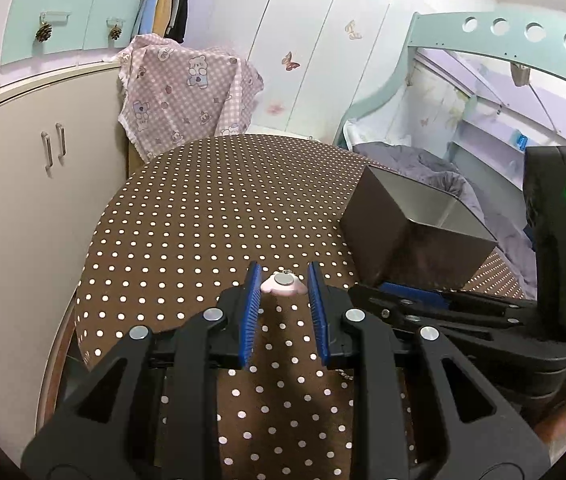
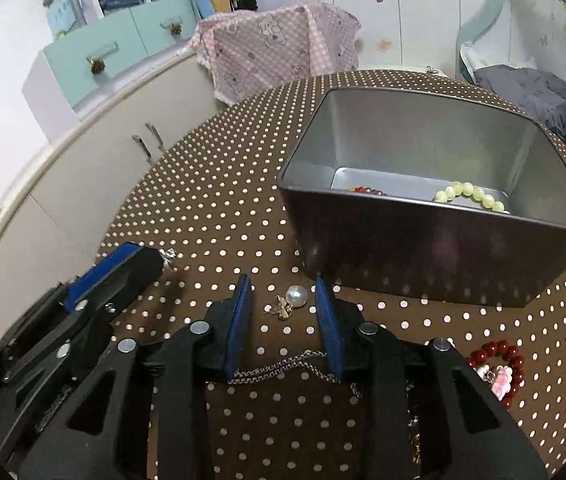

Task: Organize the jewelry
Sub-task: 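Grasp the white charm with the left tool while the right tool grasps the pearl chain, then carry both pieces over the box and open both tools to drop them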

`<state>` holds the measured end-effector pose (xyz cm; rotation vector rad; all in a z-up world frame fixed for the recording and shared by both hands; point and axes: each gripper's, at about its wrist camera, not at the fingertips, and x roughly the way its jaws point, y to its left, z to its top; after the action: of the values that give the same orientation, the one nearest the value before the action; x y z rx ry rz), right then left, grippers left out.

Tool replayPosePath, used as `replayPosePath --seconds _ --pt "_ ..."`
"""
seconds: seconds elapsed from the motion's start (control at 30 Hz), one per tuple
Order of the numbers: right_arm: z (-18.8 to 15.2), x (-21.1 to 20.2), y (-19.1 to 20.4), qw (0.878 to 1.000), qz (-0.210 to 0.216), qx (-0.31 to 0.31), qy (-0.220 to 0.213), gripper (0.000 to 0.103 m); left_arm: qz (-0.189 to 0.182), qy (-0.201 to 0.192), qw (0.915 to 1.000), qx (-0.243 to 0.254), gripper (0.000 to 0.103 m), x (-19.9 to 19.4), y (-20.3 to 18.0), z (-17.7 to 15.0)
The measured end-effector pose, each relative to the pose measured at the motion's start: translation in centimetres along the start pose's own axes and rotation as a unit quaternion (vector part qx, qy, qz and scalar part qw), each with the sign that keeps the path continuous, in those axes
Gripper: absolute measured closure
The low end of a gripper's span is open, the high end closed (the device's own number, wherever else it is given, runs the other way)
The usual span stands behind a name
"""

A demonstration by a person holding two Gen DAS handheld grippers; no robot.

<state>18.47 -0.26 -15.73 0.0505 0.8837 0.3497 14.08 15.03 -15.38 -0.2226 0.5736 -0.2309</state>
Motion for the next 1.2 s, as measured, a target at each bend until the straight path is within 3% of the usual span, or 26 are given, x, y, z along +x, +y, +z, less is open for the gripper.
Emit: replayPosePath --seconds 0.03,0.07,0.6,1.2 --pt "0.0 0.1 0.2 1.000 -0.003 -0.006 0.001 0.090 -0.001 0.000 1.0000 -0.002 0.079 0.0 0.1 0.0" --pt "-0.1 0.2 0.3 1.000 0.001 -0.008 0.005 0.091 -0.002 0.001 1.0000 -0.004 0.079 0.0 0.1 0.0" --pt "-0.7 -2.0 -1.2 1.000 -0.002 0.003 -0.022 0.092 -0.015 -0.008 0.9997 0.018 0.079 -0.6 -1.7 0.3" --pt "-0.2 -8.0 -6.1 0.993 -0.022 0.048 -0.102 0.092 -0.061 -0.015 0.9937 0.092 0.079 -0.2 -9.2 1.4"
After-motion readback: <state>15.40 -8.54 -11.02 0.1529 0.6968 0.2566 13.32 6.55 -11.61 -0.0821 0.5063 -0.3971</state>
